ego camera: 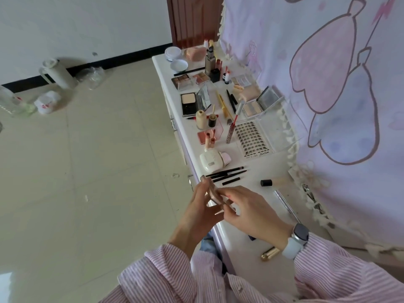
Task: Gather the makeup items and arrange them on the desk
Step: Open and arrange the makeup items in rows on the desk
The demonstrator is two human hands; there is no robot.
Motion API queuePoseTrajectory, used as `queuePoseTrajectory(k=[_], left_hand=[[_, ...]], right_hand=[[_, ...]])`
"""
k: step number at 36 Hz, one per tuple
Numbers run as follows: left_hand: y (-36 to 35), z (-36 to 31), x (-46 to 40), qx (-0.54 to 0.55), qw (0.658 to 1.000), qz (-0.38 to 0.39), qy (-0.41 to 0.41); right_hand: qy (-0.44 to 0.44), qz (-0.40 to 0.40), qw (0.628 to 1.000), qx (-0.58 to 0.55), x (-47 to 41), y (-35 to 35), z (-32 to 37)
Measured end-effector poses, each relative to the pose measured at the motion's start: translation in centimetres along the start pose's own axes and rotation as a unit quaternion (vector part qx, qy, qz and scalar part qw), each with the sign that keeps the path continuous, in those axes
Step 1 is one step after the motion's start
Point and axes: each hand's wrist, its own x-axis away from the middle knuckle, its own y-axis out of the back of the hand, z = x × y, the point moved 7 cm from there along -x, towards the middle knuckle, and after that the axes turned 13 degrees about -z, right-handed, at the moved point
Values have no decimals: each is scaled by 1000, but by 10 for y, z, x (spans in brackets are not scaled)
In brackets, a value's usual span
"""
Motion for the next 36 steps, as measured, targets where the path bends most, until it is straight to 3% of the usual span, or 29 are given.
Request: queuePoseTrajectory(k=[4, 10, 14, 18, 26, 31, 36], left_hand=[[8, 10, 0, -18, 999, -21, 45], [29, 28, -2, -35, 990, -16, 137], [37, 29, -8, -82, 986, -97, 105], [36, 27, -18, -133, 979, -155, 18], [23, 20, -33, -277, 941, -188, -52], [20, 12, -36, -261, 943, -189, -78], [24, 16, -36, -300, 933, -183, -78]], right_hand=[[-21, -29, 999, 13, 0, 5, -11], [-193, 8, 980, -39, 2, 9, -55], [-290, 43, 953, -81, 14, 0, -83], [-344, 16, 935, -87, 21, -2, -104], [-383, 0, 920, -83, 19, -5, -125], [-371, -9, 924, -91, 11, -2, -125], [-331, -96, 939, -3, 4, 21, -141]])
